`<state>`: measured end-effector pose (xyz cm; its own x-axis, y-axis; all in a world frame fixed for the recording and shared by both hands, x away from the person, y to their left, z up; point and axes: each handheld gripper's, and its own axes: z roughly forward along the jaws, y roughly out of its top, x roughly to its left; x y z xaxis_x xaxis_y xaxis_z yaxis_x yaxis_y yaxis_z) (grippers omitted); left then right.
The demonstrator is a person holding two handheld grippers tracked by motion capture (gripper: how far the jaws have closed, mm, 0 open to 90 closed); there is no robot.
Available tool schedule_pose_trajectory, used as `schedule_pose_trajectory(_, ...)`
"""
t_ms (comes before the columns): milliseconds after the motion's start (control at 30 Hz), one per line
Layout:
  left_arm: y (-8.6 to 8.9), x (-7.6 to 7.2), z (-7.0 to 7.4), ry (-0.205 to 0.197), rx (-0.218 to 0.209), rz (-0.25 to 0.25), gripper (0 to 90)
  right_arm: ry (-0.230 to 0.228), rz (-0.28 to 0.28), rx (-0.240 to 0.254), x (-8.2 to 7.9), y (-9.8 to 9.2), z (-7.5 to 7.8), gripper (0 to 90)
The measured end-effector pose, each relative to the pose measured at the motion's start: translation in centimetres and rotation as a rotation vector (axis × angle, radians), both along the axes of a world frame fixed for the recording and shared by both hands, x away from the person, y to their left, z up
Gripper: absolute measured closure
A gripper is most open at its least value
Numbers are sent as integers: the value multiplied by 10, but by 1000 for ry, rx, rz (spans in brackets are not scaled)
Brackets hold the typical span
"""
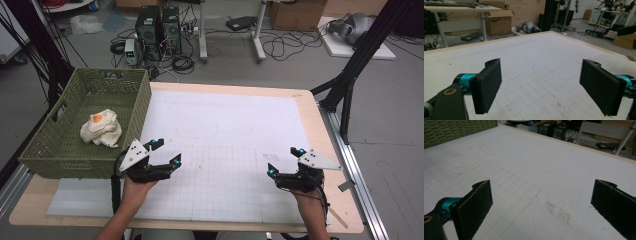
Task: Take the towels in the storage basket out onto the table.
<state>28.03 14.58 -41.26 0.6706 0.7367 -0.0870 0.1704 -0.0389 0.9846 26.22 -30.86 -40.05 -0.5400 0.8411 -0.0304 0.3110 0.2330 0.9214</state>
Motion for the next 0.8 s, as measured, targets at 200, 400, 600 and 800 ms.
schedule_pose_trajectory(200, 0, -1, 1, 7, 1, 2, 184, -5, 2, -3, 0, -1, 0, 28)
schedule_pose_trajectory(400, -1, 0, 2, 10, 4, 3, 183, 10, 14, 0, 1, 3, -2, 29)
schedule_pose_trajectory(600, -2, 1, 3, 9, -8, 2, 183, 15, 20, 0, 2, 4, -3, 29)
schedule_pose_trajectory(800, -4, 1, 3, 7, -2, -14, 184, 16, 18, 0, 2, 3, -4, 29)
